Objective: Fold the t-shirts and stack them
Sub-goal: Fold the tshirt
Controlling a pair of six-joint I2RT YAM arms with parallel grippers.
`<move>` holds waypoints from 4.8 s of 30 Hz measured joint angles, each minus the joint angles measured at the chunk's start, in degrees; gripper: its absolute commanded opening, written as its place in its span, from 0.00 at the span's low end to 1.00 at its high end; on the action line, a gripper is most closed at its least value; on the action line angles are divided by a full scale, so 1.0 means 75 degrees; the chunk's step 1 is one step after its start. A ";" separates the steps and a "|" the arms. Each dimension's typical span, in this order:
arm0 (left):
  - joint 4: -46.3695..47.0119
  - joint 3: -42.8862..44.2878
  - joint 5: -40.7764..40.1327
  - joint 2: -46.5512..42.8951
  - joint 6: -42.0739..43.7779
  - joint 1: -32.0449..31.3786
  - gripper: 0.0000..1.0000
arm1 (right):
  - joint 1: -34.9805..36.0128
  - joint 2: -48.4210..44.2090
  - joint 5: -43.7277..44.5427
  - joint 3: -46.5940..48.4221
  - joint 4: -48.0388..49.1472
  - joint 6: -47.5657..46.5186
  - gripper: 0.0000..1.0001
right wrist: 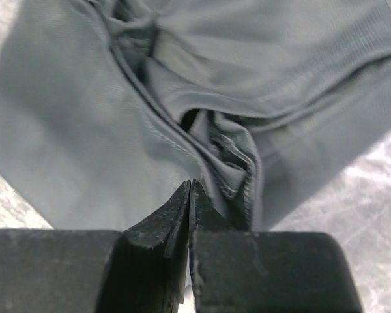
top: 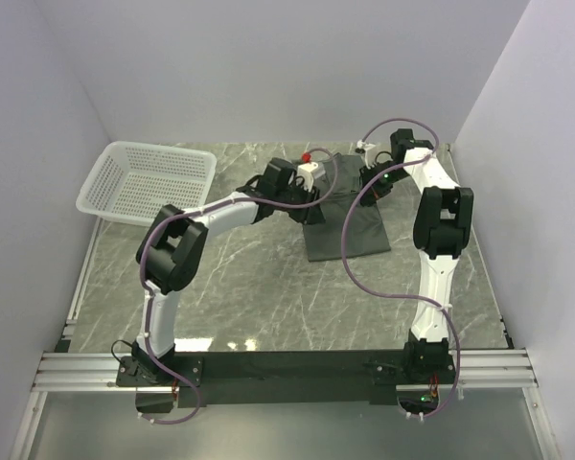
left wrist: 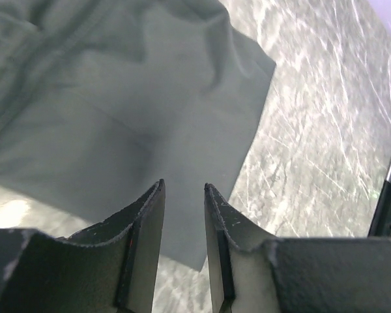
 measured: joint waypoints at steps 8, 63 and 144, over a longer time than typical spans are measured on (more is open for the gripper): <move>0.0041 -0.0143 0.0108 0.0481 -0.0105 -0.0210 0.36 | 0.0017 0.0041 0.0991 0.0070 0.0615 0.0898 0.03; -0.0699 -0.1218 -0.2530 -0.0082 0.6228 -0.1644 0.14 | -0.1303 -0.4727 -0.0973 -0.5869 -0.0551 -0.9722 0.80; -0.1011 -0.2197 0.1524 -0.2055 0.3433 -0.0979 0.00 | -0.0134 -0.5592 -0.0740 -0.6050 -0.2098 -0.7533 0.00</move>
